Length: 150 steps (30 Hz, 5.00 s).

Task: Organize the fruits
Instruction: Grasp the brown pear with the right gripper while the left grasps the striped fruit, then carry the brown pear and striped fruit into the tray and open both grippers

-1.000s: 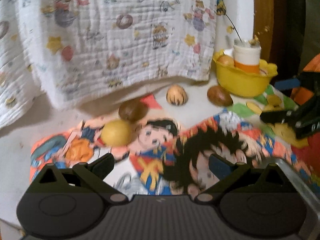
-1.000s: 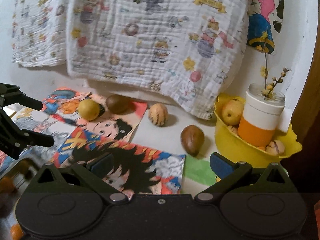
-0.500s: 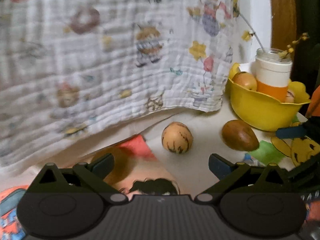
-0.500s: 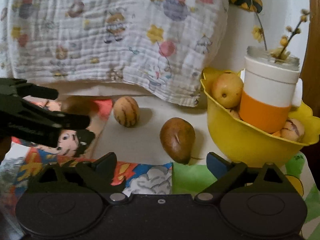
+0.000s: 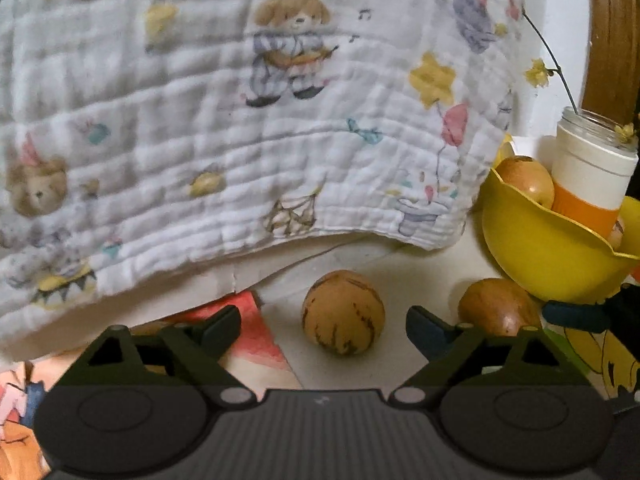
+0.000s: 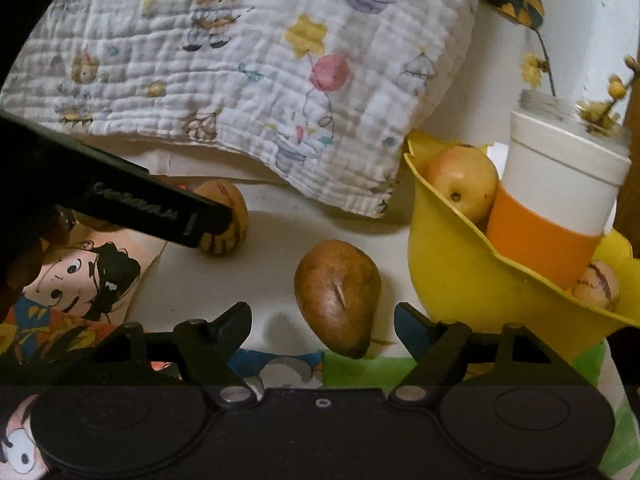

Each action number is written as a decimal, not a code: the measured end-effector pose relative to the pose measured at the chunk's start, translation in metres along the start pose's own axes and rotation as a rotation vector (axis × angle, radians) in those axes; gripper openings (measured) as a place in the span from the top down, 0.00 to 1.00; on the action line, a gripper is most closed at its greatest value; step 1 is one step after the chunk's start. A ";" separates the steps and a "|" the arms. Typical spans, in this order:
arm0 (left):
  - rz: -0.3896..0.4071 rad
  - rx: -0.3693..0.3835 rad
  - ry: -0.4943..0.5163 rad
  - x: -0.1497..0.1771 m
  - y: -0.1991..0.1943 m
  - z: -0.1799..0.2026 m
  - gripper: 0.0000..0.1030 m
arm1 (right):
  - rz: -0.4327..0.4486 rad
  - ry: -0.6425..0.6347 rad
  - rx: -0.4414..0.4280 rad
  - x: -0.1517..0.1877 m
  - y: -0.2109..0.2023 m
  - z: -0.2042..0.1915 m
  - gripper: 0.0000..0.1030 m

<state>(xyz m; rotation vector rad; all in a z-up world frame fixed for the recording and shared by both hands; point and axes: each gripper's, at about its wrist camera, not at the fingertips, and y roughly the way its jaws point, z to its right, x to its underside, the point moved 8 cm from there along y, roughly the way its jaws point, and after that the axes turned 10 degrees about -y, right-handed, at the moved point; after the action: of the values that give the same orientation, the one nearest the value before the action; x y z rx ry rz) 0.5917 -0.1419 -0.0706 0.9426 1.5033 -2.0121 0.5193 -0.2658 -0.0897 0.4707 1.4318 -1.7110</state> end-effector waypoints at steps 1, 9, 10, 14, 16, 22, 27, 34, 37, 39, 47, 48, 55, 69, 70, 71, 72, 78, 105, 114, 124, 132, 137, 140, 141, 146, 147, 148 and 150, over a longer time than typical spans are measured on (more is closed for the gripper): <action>-0.002 0.004 -0.006 0.001 0.003 0.000 0.11 | 0.001 -0.008 0.005 -0.001 0.002 0.000 0.24; -0.042 0.027 -0.061 0.004 0.030 -0.008 0.24 | -0.011 -0.041 0.056 -0.008 0.017 0.003 0.32; -0.046 0.031 -0.068 0.004 0.033 -0.009 0.25 | -0.014 -0.042 0.056 -0.008 0.019 0.003 0.33; -0.064 0.046 -0.082 0.006 0.044 -0.012 0.31 | -0.018 -0.045 0.064 -0.009 0.025 0.003 0.35; -0.075 0.060 -0.094 0.007 0.048 -0.014 0.36 | -0.023 -0.045 0.067 -0.009 0.028 0.003 0.37; -0.082 0.072 -0.100 0.009 0.058 -0.018 0.44 | -0.025 -0.032 0.082 -0.010 0.036 0.001 0.42; -0.076 0.067 -0.086 0.008 0.055 -0.008 0.44 | -0.028 -0.027 0.080 -0.008 0.035 0.005 0.44; -0.094 0.064 -0.121 0.008 0.043 -0.009 0.45 | -0.018 -0.020 0.088 -0.009 0.039 0.007 0.45; -0.106 0.071 -0.154 0.010 0.039 -0.012 0.45 | -0.009 -0.010 0.087 -0.010 0.039 0.005 0.46; -0.108 0.079 -0.163 0.012 0.032 -0.014 0.45 | 0.002 0.007 0.082 -0.010 0.033 0.006 0.46; -0.066 0.139 -0.203 0.019 -0.003 -0.014 0.45 | 0.068 0.013 0.042 -0.008 -0.004 0.005 0.46; -0.059 0.151 -0.206 0.020 -0.009 -0.014 0.45 | 0.077 0.006 0.036 -0.008 -0.010 0.003 0.46; -0.040 0.204 -0.209 0.040 -0.054 -0.021 0.45 | 0.119 -0.021 -0.008 -0.005 -0.042 -0.012 0.46; -0.021 0.280 -0.166 0.078 -0.160 -0.017 0.45 | 0.221 -0.116 -0.145 0.025 -0.168 -0.055 0.46; -0.017 0.285 -0.160 0.081 -0.168 -0.015 0.45 | 0.225 -0.121 -0.155 0.029 -0.176 -0.058 0.46; -0.015 0.293 -0.155 0.084 -0.176 -0.012 0.45 | 0.229 -0.128 -0.164 0.032 -0.186 -0.060 0.46; -0.013 0.302 -0.151 0.087 -0.183 -0.009 0.45 | 0.231 -0.133 -0.171 0.036 -0.193 -0.061 0.46; 0.008 0.328 -0.148 0.120 -0.228 0.007 0.45 | 0.222 -0.121 -0.211 0.067 -0.238 -0.063 0.46; -0.090 0.328 -0.075 0.243 -0.304 0.063 0.45 | 0.121 -0.455 -0.438 0.163 -0.301 -0.092 0.46; -0.125 0.241 0.038 0.247 -0.307 0.078 0.44 | 0.099 -0.554 -0.474 0.163 -0.294 -0.095 0.46; -0.181 0.128 0.272 0.253 -0.301 0.103 0.44 | 0.088 -0.684 -0.517 0.166 -0.297 -0.096 0.45; -0.238 0.131 0.320 0.258 -0.298 0.112 0.44 | 0.087 -0.734 -0.512 0.171 -0.300 -0.098 0.46; -0.239 0.126 0.302 0.257 -0.300 0.110 0.44 | 0.083 -0.737 -0.510 0.171 -0.301 -0.097 0.45; -0.240 0.126 0.284 0.257 -0.302 0.107 0.44 | 0.081 -0.734 -0.506 0.171 -0.301 -0.095 0.45; -0.245 0.130 0.274 0.257 -0.303 0.106 0.44 | 0.080 -0.731 -0.505 0.171 -0.301 -0.095 0.45; -0.257 0.136 0.236 0.260 -0.308 0.100 0.39 | 0.075 -0.721 -0.497 0.172 -0.302 -0.093 0.44; -0.255 0.135 0.229 0.260 -0.310 0.099 0.37 | 0.074 -0.720 -0.495 0.172 -0.303 -0.093 0.43; -0.252 0.135 0.221 0.260 -0.313 0.098 0.35 | 0.074 -0.720 -0.491 0.172 -0.303 -0.092 0.43; -0.241 0.138 0.205 0.259 -0.319 0.095 0.30 | 0.072 -0.713 -0.485 0.172 -0.305 -0.089 0.39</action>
<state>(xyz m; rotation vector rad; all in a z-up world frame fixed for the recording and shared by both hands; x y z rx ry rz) 0.1714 -0.1261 -0.0437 1.0971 1.6723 -2.2717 0.1611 -0.2439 -0.0507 -0.3265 1.2013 -1.2194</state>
